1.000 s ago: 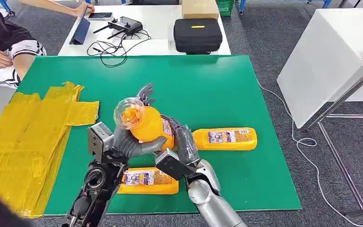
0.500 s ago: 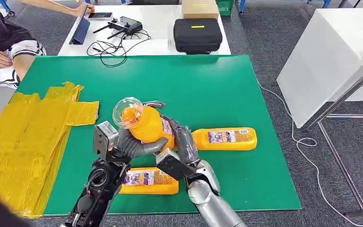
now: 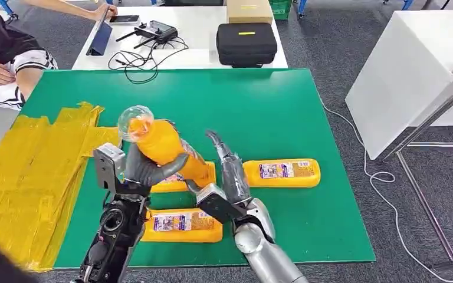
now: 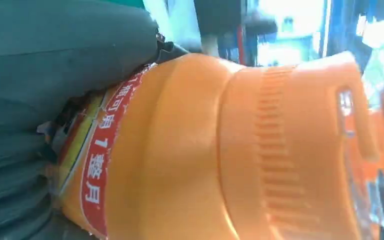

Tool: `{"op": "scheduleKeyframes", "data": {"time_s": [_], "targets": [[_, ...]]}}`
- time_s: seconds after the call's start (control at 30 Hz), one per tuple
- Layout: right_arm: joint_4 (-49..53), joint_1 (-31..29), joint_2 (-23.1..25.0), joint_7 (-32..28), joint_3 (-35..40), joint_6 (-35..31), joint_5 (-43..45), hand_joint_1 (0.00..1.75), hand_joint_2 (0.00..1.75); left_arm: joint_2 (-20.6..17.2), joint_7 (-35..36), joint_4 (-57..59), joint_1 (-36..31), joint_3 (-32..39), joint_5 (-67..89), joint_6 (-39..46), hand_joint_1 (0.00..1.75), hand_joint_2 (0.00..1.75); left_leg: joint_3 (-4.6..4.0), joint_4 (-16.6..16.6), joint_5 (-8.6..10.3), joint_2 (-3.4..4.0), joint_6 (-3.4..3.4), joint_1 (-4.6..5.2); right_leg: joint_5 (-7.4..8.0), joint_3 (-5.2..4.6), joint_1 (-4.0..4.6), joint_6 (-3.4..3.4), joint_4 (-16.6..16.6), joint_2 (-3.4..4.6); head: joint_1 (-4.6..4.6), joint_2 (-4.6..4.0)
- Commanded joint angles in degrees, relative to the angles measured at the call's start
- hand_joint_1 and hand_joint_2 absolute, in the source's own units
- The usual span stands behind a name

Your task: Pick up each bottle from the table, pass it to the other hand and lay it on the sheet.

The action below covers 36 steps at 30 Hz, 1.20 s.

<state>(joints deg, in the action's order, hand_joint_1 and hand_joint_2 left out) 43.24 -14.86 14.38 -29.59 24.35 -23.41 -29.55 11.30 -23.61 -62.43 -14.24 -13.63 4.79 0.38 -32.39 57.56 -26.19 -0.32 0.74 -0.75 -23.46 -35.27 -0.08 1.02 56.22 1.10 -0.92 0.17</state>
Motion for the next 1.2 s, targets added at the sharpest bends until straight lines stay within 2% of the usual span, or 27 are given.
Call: {"op": "scheduleKeyframes", "data": {"time_s": [0.03,0.07,0.17,0.2,0.23,0.27,0.37,0.4,0.43,0.47,0.5,0.53,0.6,0.67,0.77,0.83,0.9,1.0,1.2], "targets": [[15.82,5.38,-5.05,3.03,-5.04,-4.99,-3.29,0.0,1.75,-3.22,-0.39,-10.39,1.28,9.64,15.65,18.97,1.75,1.75,0.34,-0.1,-0.13,0.02,0.02,0.01,-0.14,0.33,0.02,0.03,-0.07,-0.1,0.0,0.0],[16.87,5.87,-5.3,3.29,-5.29,-4.8,-3.47,0.0,1.75,-3.4,-0.21,-10.92,1.45,9.91,15.75,18.91,1.75,1.75,0.12,-0.06,-0.06,0.03,0.01,0.02,-0.06,0.11,-0.01,0.02,-0.03,-0.04,0.0,0.0],[23.48,9.32,-6.1,4.67,-8.1,-7.18,-6.46,0.0,1.75,-5.63,1.7,-12.77,2.45,9.7,34.65,30.22,1.75,1.75,0.11,-0.05,-0.06,0.02,0.0,0.01,-0.06,0.1,0.0,0.02,-0.02,-0.05,0.0,0.0],[24.28,9.71,-6.24,4.92,-8.35,-6.81,-6.68,0.0,1.75,-5.7,1.71,-13.09,2.62,10.02,34.77,30.11,1.75,1.75,0.28,-0.09,-0.11,0.01,0.01,0.02,-0.13,0.26,0.0,0.03,-0.04,-0.1,0.0,0.0],[25.55,10.41,-6.28,5.67,-9.46,-7.52,-7.91,0.0,1.75,-7.03,3.94,-12.5,2.57,10.1,46.04,35.27,1.75,1.75,0.19,-0.07,-0.08,-0.03,0.01,0.03,-0.11,0.18,-0.02,0.03,-0.02,-0.12,0.0,0.0],[26.73,11.04,-6.5,6.41,-10.73,-8.62,-9.04,0.0,1.75,-8.15,9.92,-11.03,2.26,11.33,59.99,38.61,1.75,1.75,0.17,-0.07,-0.07,-0.06,0.01,0.02,-0.11,0.17,-0.01,0.02,-0.03,-0.12,0.0,0.0],[27.43,11.34,-7.01,6.18,-11.23,-8.27,-8.8,0.0,1.75,-8.77,9.6,-10.69,2.11,11.37,59.75,38.61,1.75,1.75,0.35,-0.12,-0.11,-0.06,0.01,0.04,-0.15,0.35,-0.01,0.03,-0.07,-0.12,0.0,0.0],[27.37,11.4,-6.77,6.35,-11.76,-8.65,-9.08,0.0,1.75,-9.02,13.35,-9.54,1.77,12.64,66.39,39.55,1.75,1.75,0.17,-0.07,-0.06,-0.05,0.01,0.04,-0.1,0.17,-0.02,0.02,-0.04,-0.07,0.0,0.0],[27.38,11.44,-6.68,6.6,-12.63,-8.98,-9.09,0.0,1.75,-9.68,20.96,-8.08,1.05,14.3,80.31,39.62,1.75,1.75,0.21,-0.08,-0.07,-0.07,0.0,0.04,-0.11,0.23,-0.01,0.01,-0.05,-0.11,0.0,0.0],[27.35,11.36,-7.02,6.71,-13.24,-9.0,-8.94,0.0,1.75,-10.66,23.78,-6.22,0.22,14.4,84.57,39.17,1.75,1.75,0.36,-0.13,-0.1,-0.02,-0.01,0.04,-0.13,0.35,0.0,0.01,-0.09,-0.1,0.0,0.0],[27.22,11.31,-7.1,6.74,-14.23,-9.64,-8.56,0.0,1.75,-17.07,30.74,-1.7,-2.16,8.3,85.21,37.19,1.75,1.75,0.39,-0.14,-0.09,-0.06,-0.01,0.03,-0.13,0.39,0.01,0.01,-0.11,-0.15,0.0,0.0],[27.17,11.34,-7.34,6.61,-14.69,-9.63,-8.27,0.0,1.75,-17.21,30.46,1.78,-3.65,8.65,85.21,38.18,1.75,1.75,0.19,-0.11,-0.03,-0.04,-0.02,0.05,-0.07,0.18,-0.02,-0.01,-0.07,-0.09,0.02,0.0],[27.16,11.38,-7.39,6.34,-15.06,-9.43,-8.11,0.0,1.75,-16.91,28.92,4.25,-4.66,10.1,85.21,39.61,1.75,1.75,0.43,-0.22,-0.02,-0.11,-0.06,0.02,-0.1,0.42,0.02,-0.04,-0.14,-0.22,0.0,-0.02],[27.28,11.55,-7.28,5.97,-15.57,-9.49,-7.67,0.0,1.75,-17.88,28.99,7.87,-6.04,10.66,85.21,37.36,1.75,1.75,0.41,-0.19,-0.02,-0.16,-0.04,0.01,-0.12,0.4,0.03,-0.04,-0.12,-0.27,0.02,0.0],[27.19,11.56,-7.0,5.64,-15.93,-8.9,-7.63,0.0,1.75,-18.46,26.92,17.1,-8.98,15.27,85.21,37.1,1.75,1.75,0.32,-0.13,-0.01,-0.03,-0.04,0.03,-0.09,0.23,-0.02,-0.02,-0.02,-0.12,0.0,-0.02],[26.62,11.44,-6.68,5.46,-15.73,-8.49,-7.81,0.0,1.75,-21.3,32.1,25.47,-12.11,13.86,85.21,38.64,1.75,1.75,0.31,-0.13,0.02,-0.05,-0.06,-0.02,-0.07,0.25,0.01,-0.02,-0.03,-0.12,0.0,0.0],[26.33,11.65,-6.28,5.45,-15.68,-8.2,-8.15,0.0,1.75,-22.06,30.55,32.04,-14.34,17.14,84.73,39.26,1.75,1.75,0.27,-0.11,0.02,0.04,-0.08,-0.03,-0.04,0.2,0.02,-0.03,0.0,-0.02,0.02,0.0],[25.58,11.73,-6.35,5.52,-15.83,-8.03,-7.96,0.0,1.75,-22.99,27.95,36.06,-14.89,19.89,83.29,39.26,1.75,1.75,0.45,-0.17,-0.02,0.14,-0.1,-0.05,-0.08,0.33,0.05,-0.03,-0.05,0.05,0.0,0.0],[25.17,12.12,-6.41,5.48,-16.5,-7.64,-7.64,0.0,1.75,-24.69,29.16,42.33,-15.46,23.68,82.98,35.95,1.75,1.75,0.44,-0.13,-0.07,0.12,-0.06,-0.06,-0.12,0.36,0.06,0.0,-0.05,0.02,0.02,0.0]]}}
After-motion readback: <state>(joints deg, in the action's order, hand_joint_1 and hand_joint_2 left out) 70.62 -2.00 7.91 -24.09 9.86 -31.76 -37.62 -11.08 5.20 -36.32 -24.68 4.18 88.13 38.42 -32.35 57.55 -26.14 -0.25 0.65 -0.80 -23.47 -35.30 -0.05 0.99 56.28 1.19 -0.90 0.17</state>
